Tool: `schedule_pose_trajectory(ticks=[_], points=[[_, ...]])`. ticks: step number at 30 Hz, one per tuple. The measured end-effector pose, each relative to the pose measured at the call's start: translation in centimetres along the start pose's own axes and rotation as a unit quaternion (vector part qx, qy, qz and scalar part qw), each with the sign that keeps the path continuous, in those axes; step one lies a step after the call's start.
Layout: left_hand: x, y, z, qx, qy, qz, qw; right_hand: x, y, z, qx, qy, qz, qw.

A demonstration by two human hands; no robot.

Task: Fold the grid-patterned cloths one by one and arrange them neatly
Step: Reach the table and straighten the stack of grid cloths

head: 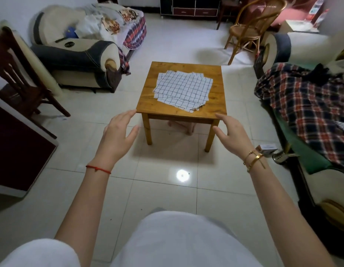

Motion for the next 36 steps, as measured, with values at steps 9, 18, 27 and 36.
schedule_pose_trajectory(ticks=[9,18,27,36], points=[[-2.8,3.1,14.0,-0.024,-0.013,-0.009,1.000,4.0,1.3,13.7,-0.027,0.026,0.010,0.999],[-7.8,5.4,33.9,-0.050,0.020,-0.020,0.998,7.3,3.2,32.0,-0.024,0.076,0.028,0.996],[-12.2,5.9,52.3,-0.084,0.035,-0.011,0.996,8.2,5.2,48.9,-0.032,0.108,0.052,0.992],[-16.5,11.1,63.2,-0.144,0.025,0.027,0.989,10.1,10.2,59.9,-0.058,0.115,0.055,0.990]])
Point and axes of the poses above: each hand's wrist, its own z-axis towards the middle knuckle, its own y-axis out of the palm, x = y × z, the point moved 2 cm from there along z, towards the middle knuckle, and after that the axes turned 9 degrees about -x, right-handed, at the moved point
